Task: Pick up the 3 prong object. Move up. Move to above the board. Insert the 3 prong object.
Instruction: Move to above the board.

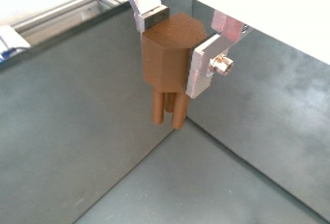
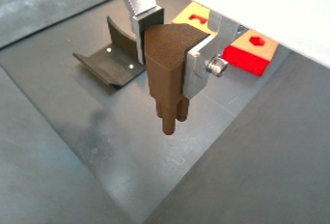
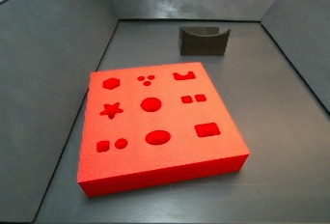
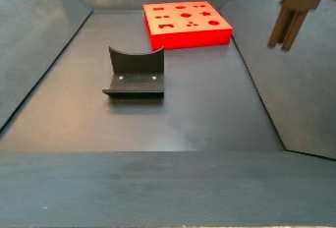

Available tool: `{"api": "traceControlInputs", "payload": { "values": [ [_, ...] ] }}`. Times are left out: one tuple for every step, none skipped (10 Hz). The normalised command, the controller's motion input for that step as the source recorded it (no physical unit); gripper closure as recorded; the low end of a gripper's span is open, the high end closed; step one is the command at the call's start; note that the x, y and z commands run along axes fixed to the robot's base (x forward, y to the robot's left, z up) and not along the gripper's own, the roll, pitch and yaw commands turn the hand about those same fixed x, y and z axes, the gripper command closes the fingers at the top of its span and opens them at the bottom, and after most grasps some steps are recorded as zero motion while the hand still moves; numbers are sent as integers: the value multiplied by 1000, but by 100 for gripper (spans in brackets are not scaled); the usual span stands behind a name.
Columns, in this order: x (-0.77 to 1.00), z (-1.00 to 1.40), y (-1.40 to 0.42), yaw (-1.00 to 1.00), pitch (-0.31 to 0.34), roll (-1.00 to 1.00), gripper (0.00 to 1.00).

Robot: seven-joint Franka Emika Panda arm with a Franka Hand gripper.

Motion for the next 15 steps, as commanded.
{"api": "traceControlInputs", "payload": {
  "values": [
    [-12, 492, 52, -26, 65, -17, 100],
    [-9, 329, 38, -24, 67, -14, 100],
    [310, 169, -1000, -42, 162, 62, 100],
    [314, 151, -1000, -23, 156, 77, 100],
    [314, 157, -1000, 17, 142, 69, 100],
    [319, 163, -1000, 10, 102, -20, 100],
    [321, 161, -1000, 11, 92, -32, 100],
    [329, 161, -1000, 7, 96, 1, 100],
    [334, 162, -1000, 9, 101, -8, 100],
    [341, 164, -1000, 7, 110, -8, 100],
    [348, 165, -1000, 7, 108, -7, 100],
    [355, 166, -1000, 11, 115, 6, 100],
    [364, 170, -1000, 4, 116, -27, 100],
    [372, 169, -1000, 7, 114, 4, 100],
    [381, 173, -1000, 13, 120, 15, 100]
  ]
}}
